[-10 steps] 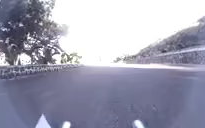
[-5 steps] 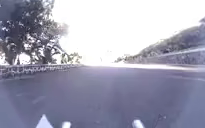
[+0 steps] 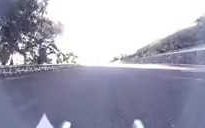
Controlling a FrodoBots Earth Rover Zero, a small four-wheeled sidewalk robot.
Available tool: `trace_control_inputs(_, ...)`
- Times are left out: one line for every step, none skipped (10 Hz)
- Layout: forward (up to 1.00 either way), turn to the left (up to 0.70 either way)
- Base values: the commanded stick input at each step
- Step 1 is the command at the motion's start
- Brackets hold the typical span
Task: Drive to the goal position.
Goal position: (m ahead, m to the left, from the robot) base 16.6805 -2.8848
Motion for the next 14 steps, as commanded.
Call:
trace_control_inputs(0.5, -0.5)
trace_control_inputs(0.5, -0.5)
trace_control_inputs(0.5, -0.5)
trace_control_inputs(0.5, -0.5)
trace_control_inputs(0.5, -0.5)
trace_control_inputs(0.5, -0.5)
trace_control_inputs(0.5, -0.5)
trace_control_inputs(0.5, -0.5)
trace_control_inputs(0.5, -0.5)
trace_control_inputs(0.5, -0.5)
trace_control_inputs(0.5, -0.5)
trace_control_inputs(0.5, -0.5)
trace_control_inputs(0.5, -0.5)
trace_control_inputs(0.5, -0.5)
